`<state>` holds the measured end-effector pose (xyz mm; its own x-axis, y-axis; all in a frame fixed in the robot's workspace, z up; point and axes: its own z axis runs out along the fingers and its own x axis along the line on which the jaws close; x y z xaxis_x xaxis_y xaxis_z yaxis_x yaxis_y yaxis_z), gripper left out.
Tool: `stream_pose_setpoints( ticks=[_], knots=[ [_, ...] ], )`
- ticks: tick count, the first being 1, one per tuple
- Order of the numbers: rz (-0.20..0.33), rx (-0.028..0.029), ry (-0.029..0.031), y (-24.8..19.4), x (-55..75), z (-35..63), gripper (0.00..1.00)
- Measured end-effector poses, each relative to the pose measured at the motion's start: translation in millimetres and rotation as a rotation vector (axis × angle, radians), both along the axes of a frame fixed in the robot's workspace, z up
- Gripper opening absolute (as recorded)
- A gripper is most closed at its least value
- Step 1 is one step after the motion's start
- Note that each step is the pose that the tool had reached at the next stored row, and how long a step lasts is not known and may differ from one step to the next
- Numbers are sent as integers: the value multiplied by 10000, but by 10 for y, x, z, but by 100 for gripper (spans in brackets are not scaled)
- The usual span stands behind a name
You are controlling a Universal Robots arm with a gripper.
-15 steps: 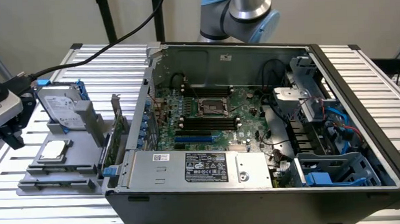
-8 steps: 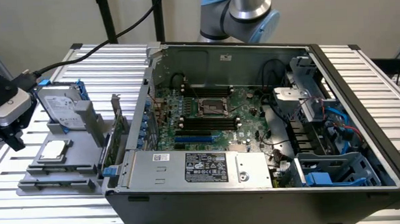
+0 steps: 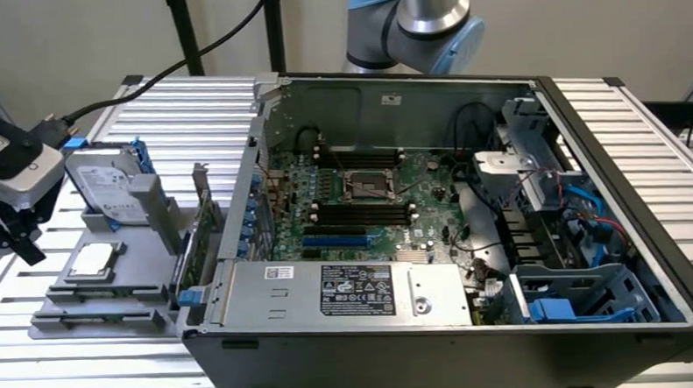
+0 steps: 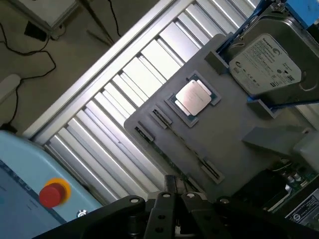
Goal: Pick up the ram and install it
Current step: 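Pick up the ram and move it above insertion slot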
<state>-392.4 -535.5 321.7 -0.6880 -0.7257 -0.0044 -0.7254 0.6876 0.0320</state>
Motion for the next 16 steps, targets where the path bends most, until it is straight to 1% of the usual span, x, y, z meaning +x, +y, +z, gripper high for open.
stream_pose_setpoints(
  ticks=[6, 9, 10, 12, 13, 14, 16],
  knots=[
    [833, -183, -310, 1, 1, -5, 11],
    [1248, -264, -476, 1, 0, -11, 11],
    [1397, -287, -521, 1, 0, -13, 11],
    [1722, -320, -591, 0, 1, -21, 11],
    [1888, -329, -617, 0, 1, -25, 11],
    [2071, -334, -629, 0, 0, -31, 11],
    [2429, -328, -635, 1, 0, -41, 11]
  ],
)
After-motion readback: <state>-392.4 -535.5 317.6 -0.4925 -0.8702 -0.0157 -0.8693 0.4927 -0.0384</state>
